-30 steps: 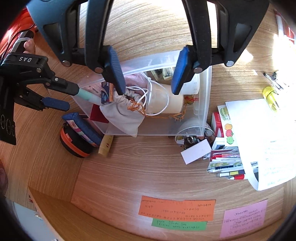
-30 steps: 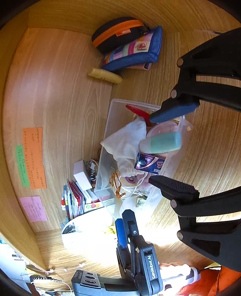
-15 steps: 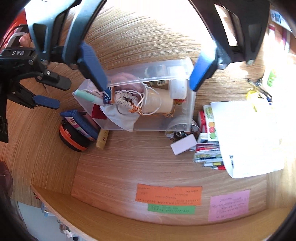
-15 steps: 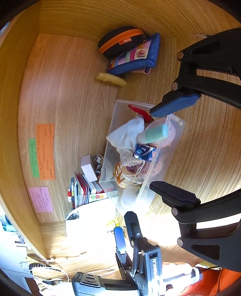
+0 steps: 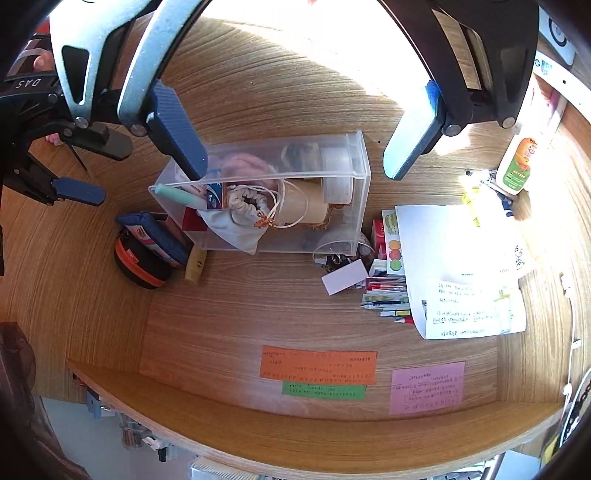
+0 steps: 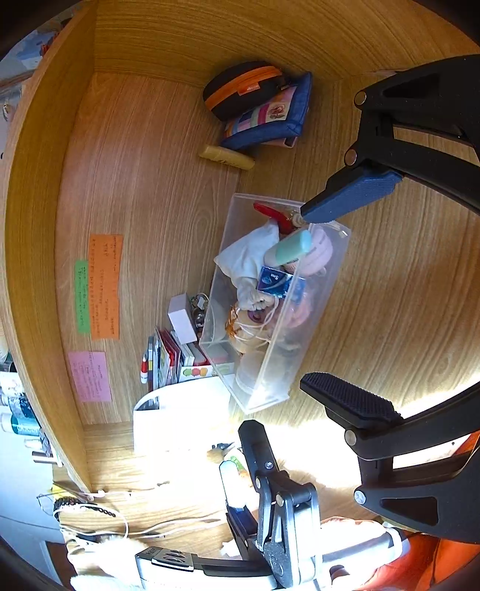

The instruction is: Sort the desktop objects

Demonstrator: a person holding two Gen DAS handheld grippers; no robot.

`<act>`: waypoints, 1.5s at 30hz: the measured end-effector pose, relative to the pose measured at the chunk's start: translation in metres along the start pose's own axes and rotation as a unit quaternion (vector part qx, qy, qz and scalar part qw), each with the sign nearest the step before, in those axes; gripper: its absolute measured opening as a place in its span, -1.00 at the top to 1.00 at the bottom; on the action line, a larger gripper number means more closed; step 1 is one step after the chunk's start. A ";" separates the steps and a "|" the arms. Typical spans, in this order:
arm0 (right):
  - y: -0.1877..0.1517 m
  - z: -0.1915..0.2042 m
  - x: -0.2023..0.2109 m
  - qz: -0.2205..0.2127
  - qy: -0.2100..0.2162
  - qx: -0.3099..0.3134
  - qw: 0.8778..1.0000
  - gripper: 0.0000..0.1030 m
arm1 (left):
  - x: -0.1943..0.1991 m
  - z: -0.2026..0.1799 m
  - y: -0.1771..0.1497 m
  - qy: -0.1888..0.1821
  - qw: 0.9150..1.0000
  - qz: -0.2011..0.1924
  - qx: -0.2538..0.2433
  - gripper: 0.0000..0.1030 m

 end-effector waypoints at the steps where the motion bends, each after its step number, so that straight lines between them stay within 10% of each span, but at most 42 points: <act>1: -0.001 0.001 0.002 -0.001 0.001 0.001 1.000 -0.57 | 0.001 -0.001 -0.002 0.001 1.000 0.000 0.000 -0.89; 21: -0.033 -0.015 -0.002 0.015 -0.010 -0.037 0.999 -0.57 | -0.009 -0.028 -0.034 0.083 0.996 -0.007 -0.014 -0.98; 45: -0.080 -0.016 -0.038 0.081 0.010 -0.083 0.993 -0.57 | -0.047 -0.023 -0.070 0.058 0.994 0.093 0.001 -0.98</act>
Point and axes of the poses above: each gripper's, at about its wrist camera, not at the fingertips, and x roughly against the way its jaws point, z to its left, y to its top, the point moved 3 cm from there along -x, roughly the way its jaws point, and after that the axes turned 6 degrees about z, right-handed, at the moved point
